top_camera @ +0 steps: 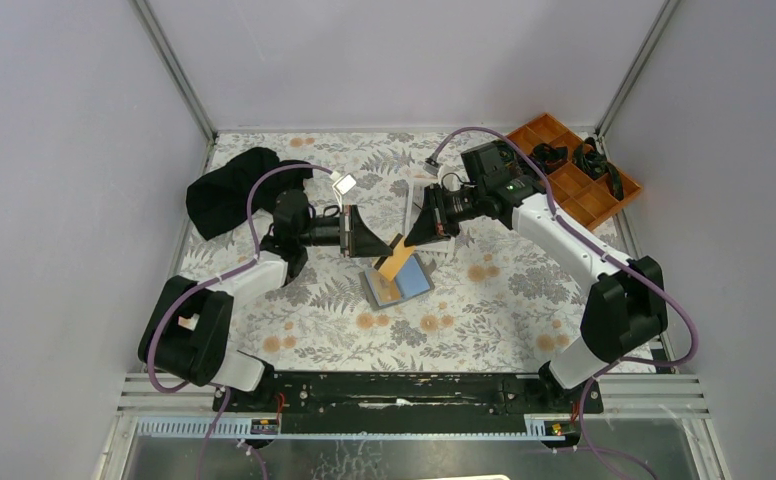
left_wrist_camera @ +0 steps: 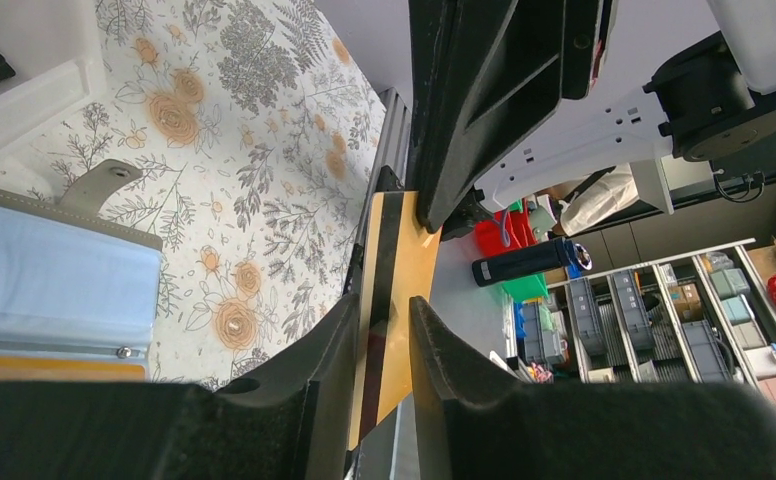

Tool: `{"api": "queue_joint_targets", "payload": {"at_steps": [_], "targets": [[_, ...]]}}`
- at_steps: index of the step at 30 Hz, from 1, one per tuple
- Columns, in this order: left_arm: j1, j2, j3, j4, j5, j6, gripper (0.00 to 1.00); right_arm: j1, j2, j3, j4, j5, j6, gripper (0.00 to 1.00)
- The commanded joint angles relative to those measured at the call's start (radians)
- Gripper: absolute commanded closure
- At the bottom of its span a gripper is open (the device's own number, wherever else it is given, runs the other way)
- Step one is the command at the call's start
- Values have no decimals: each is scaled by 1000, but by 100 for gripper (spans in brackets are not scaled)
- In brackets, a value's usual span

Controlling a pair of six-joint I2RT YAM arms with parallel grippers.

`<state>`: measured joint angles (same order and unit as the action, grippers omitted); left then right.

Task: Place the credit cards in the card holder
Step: Pick up the credit card from the storage box.

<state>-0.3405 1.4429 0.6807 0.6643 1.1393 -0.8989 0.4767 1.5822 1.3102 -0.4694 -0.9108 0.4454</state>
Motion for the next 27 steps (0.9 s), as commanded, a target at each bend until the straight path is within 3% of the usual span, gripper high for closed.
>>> {"api": "queue_joint_targets", "payload": {"at_steps": [1,12,18,27], "targets": [[-4,12,-20,78,45,-17,68,-15,7,35,59,-20,10,100],[12,27,-30,100,58,-23,76,-18,29,36,52,-25,-1,100],[33,40,-24,111,57,-31,74,-20,45,36,28,-26,-22,100],[43,88,-33,274,70,-147,74,-19,52,23,28,-34,-27,100]]}}
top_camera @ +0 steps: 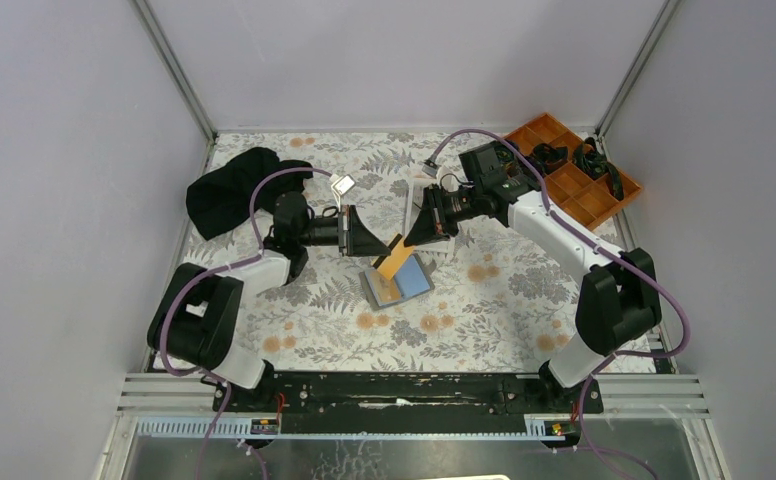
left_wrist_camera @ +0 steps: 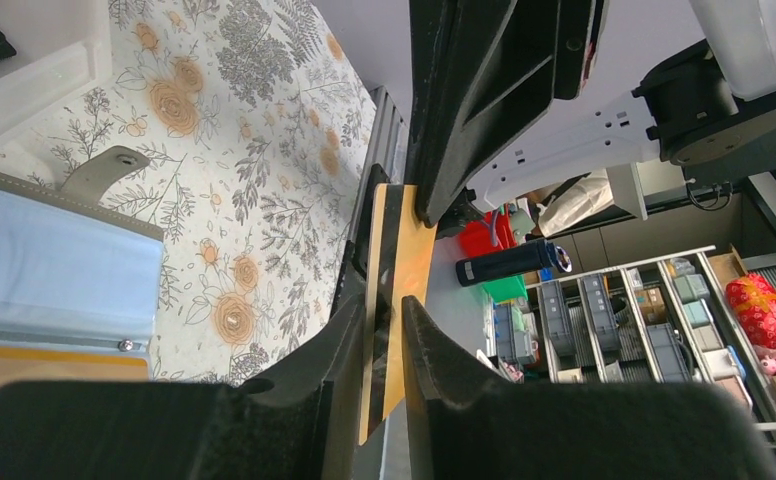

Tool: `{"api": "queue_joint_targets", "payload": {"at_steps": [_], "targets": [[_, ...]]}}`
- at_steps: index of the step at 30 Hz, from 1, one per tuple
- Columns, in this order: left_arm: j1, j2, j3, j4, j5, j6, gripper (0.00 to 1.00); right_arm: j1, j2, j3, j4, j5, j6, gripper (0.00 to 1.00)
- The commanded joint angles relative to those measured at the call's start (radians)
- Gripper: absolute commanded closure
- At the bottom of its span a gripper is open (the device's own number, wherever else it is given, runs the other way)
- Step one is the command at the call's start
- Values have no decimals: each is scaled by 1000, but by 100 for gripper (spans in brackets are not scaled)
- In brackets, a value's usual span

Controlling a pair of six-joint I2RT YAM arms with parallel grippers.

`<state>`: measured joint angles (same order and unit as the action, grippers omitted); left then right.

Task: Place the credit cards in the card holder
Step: Pick up the credit card from the storage box, then insert the credit card into the card holder.

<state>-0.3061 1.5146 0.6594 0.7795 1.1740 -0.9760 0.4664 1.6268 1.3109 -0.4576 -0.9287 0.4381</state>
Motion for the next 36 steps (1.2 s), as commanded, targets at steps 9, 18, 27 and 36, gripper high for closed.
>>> {"api": "queue_joint_targets", "payload": {"at_steps": [9,18,27,36], "targets": [[9,41,-30,249,51,-131,88,-9,22,34,23,-24,-17,100],[11,21,-37,159,5,-83,100,-9,16,44,7,10,-36,83],[-34,-81,-38,-361,-425,219,100,-7,-25,28,-37,307,-91,51],[-144,-164,-141,-416,-845,79,100,64,-62,-57,-7,686,-91,59]]}}
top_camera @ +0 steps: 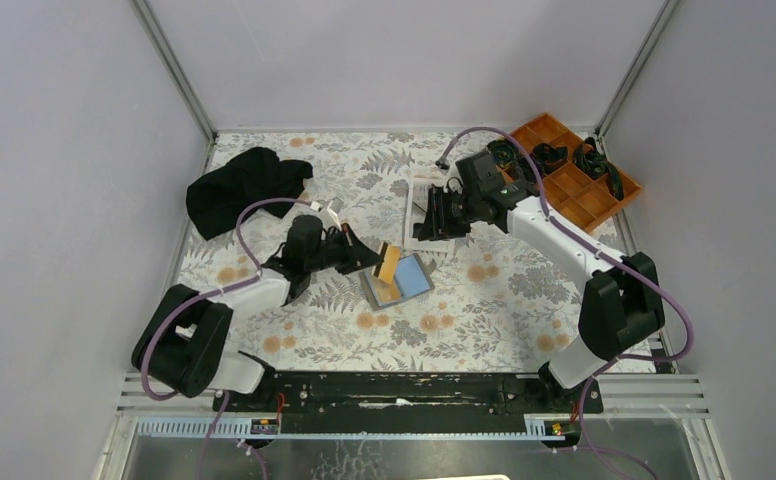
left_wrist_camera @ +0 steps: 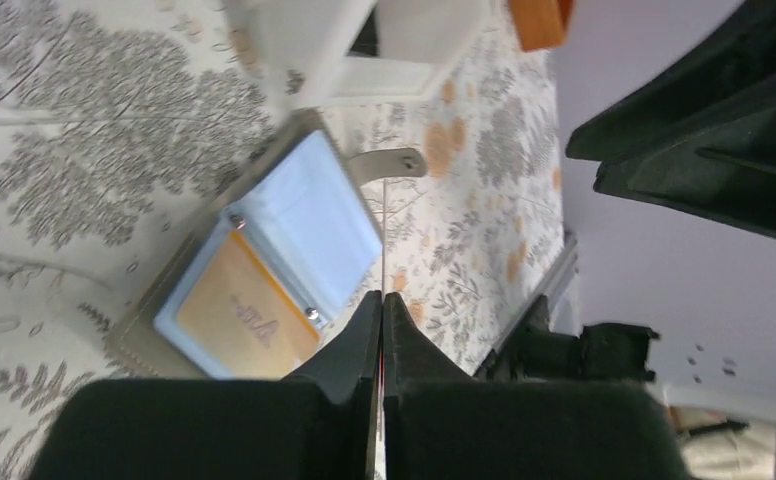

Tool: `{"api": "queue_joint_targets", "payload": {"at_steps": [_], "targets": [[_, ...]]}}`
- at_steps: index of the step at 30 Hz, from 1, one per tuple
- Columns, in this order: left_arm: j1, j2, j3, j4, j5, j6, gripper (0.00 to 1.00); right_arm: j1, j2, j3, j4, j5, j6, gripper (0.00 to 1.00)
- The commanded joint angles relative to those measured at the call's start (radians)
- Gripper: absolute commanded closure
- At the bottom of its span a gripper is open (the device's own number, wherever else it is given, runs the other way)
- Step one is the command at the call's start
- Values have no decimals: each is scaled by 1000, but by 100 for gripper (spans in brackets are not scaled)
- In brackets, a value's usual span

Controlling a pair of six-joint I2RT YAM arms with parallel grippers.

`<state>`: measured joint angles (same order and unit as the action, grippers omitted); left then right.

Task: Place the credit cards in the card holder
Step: Insert the credit card into the card holder.

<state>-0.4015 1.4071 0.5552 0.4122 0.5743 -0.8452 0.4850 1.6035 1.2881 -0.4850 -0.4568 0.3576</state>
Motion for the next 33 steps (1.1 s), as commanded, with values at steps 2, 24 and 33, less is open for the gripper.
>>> {"api": "queue_joint_targets", "payload": {"at_steps": [2,24,33], "targets": [[-79,-94,-73,-52,-337,-85,100,68,-46,-80,49,267,7,69],[-535,-163,-93,-158,-1033,-419,100,141,122,-173,161,512,-18,100],[-612,-159,-101,-223,-1188,-501,100,148,173,-159,175,504,-18,100]]}}
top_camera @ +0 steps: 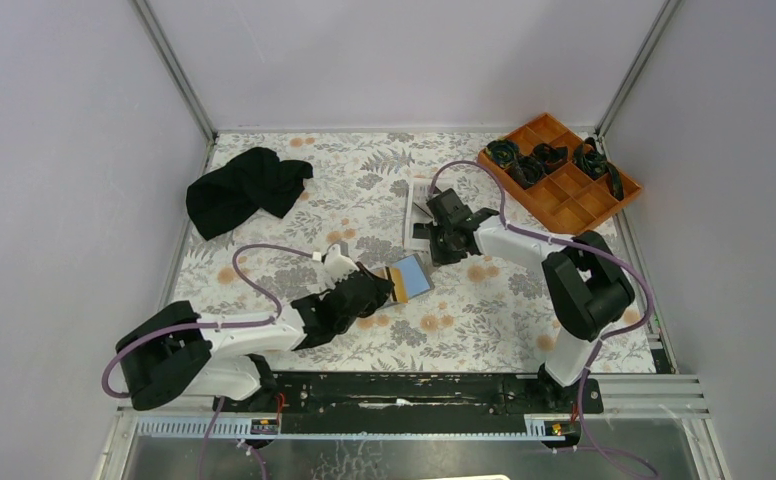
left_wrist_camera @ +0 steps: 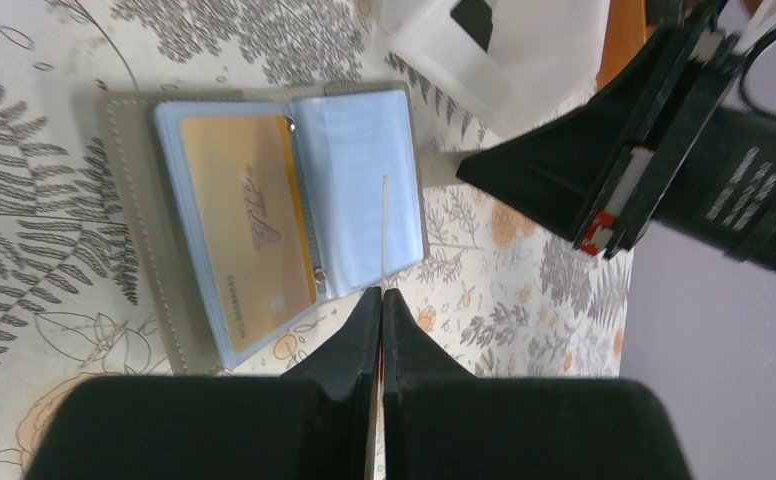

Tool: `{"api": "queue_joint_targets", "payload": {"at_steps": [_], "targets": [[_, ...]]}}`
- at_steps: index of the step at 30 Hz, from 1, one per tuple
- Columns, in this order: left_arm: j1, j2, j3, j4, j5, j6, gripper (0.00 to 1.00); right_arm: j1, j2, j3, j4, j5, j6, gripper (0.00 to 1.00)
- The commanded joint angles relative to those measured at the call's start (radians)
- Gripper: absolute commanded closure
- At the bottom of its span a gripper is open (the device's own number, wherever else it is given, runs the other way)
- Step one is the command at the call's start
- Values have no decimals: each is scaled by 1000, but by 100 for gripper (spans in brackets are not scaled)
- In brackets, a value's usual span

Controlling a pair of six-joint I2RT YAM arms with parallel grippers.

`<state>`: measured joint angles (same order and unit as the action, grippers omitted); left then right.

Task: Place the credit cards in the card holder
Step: Insert the credit card into the card holder.

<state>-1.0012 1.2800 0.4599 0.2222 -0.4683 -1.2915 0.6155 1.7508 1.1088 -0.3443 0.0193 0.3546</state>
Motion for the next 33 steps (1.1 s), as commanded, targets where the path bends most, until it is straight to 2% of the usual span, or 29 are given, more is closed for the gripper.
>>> {"api": "queue_joint_targets", "payload": {"at_steps": [1,7,27,33], "targets": [[-15,-44,-19,-35,-163,-69,100,20,32,20,38,28,-14,100],[-16,-82,-71,-19,-205,-48,100,39,76,20,46,36,-5,100],[-15,69,-94,167,-209,-51,100,113,93,-60,29,93,87,100],[-14,78,-141,227,-228,-107,100,115,81,-85,28,80,98,100]]}}
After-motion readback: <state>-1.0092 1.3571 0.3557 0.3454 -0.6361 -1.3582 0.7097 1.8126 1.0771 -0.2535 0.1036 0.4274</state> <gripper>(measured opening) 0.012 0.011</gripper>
